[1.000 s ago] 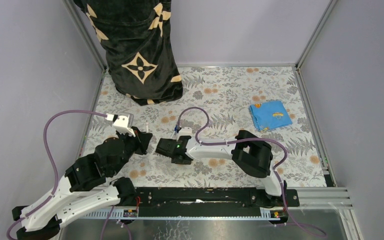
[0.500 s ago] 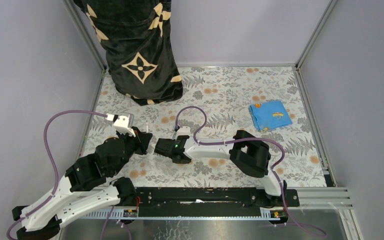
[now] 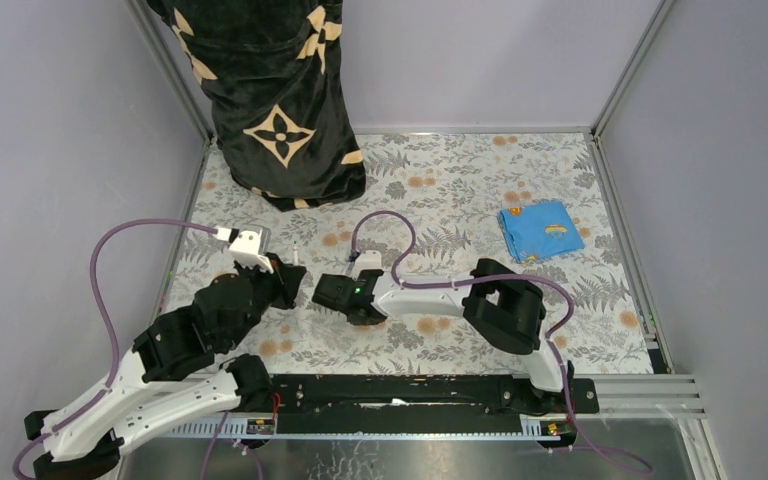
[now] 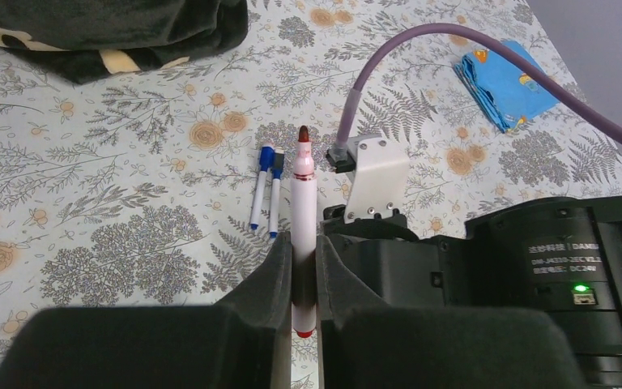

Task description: Insert the pens into the pen caps

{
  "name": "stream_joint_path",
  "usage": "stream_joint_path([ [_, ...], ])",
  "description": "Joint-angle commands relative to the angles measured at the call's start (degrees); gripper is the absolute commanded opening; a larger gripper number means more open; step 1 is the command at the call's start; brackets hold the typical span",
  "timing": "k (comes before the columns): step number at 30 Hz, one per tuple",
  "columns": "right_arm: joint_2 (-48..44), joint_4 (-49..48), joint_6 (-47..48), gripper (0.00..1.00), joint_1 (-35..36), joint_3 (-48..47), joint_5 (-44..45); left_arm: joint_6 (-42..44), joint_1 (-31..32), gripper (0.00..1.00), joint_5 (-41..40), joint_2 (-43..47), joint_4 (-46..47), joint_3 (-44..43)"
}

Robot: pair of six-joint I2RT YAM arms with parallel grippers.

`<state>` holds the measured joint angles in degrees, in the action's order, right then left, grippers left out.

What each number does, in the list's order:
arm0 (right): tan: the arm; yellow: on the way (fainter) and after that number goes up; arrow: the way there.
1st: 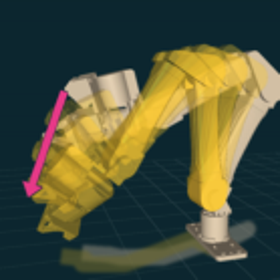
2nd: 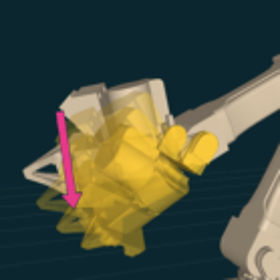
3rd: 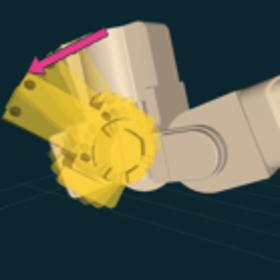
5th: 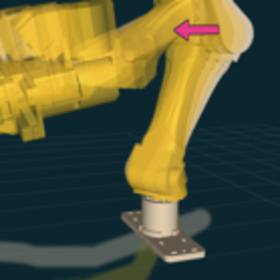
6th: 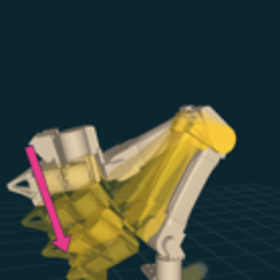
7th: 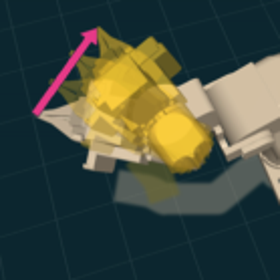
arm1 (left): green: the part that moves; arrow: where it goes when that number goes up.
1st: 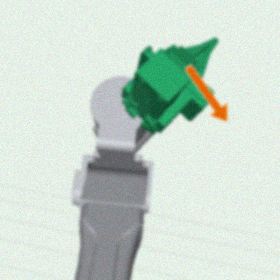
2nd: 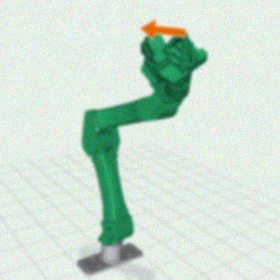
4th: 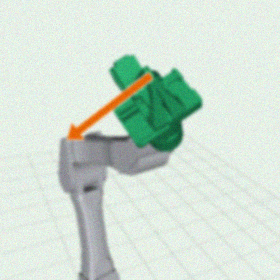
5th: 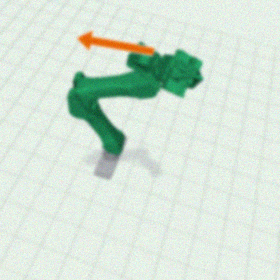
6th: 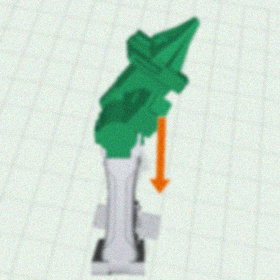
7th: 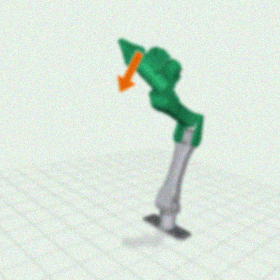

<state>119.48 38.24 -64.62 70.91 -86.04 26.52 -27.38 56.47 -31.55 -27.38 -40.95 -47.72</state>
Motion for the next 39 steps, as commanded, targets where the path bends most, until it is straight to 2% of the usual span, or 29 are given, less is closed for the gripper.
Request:
stream_joint_path([
  [1, -6.79, -6.49, 3.07, 0.1, -0.69, 6.64, 2.99, 0.83, -0.35, 0.0, -1.23, -0.11, 1.28, 0.43],
  [3, -11.74, -11.89, 5.49, 0.03, -0.84, 11.11, 3.04, 0.98, -0.39, 0.0, -0.52, 0.16, 2.01, 0.56],
  [5, -17.37, -17.21, 9.29, 0.0, -0.94, 15.83, 3.36, 1.53, -0.39, 0.0, 1.13, 0.06, 3.16, 0.53],
  [11, -36.56, -34.84, 17.49, 0.0, -1.04, 31.12, 6.81, 1.23, -0.39, 0.0, 9.25, -2.97, 7.79, 0.55],
  [16, -50.55, -47.26, 30.06, 0.0, -1.04, 38.91, 1.62, -1.32, -0.3, 0.0, 17.06, -8.78, 16.09, 2.55],
  [21, -62.35, -51.87, 31.92, 0.0, -1.04, 44.81, 3.04, -4.59, 0.65, 0.0, 21.41, -12.16, 25.28, 5.21],
  [25, -71.7, -58.86, 30.28, 0.0, -1.04, 51.43, 7.54, -4.86, 1.51, 0.0, 22.91, -12.57, 29.65, 6.95],
  [31, -78.37, -85.03, 32.4, 0.0, -1.04, 65.81, 9.86, -3.43, 1.7, 0.0, 30.52, -15.36, 36.31, 8.17],
  [34, -79.68, -89.73, 35.27, 0.0, -1.04, 67.02, 6.6, -2.51, 2.32, 0.0, 33.5, -18.38, 37.5, 6.72],
  [39, -82.45, -95.13, 36.52, 0.0, -1.06, 68.35, 4.77, -2.23, 5.6, 0.0, 33.14, -19.73, 39.95, 6.79],
])
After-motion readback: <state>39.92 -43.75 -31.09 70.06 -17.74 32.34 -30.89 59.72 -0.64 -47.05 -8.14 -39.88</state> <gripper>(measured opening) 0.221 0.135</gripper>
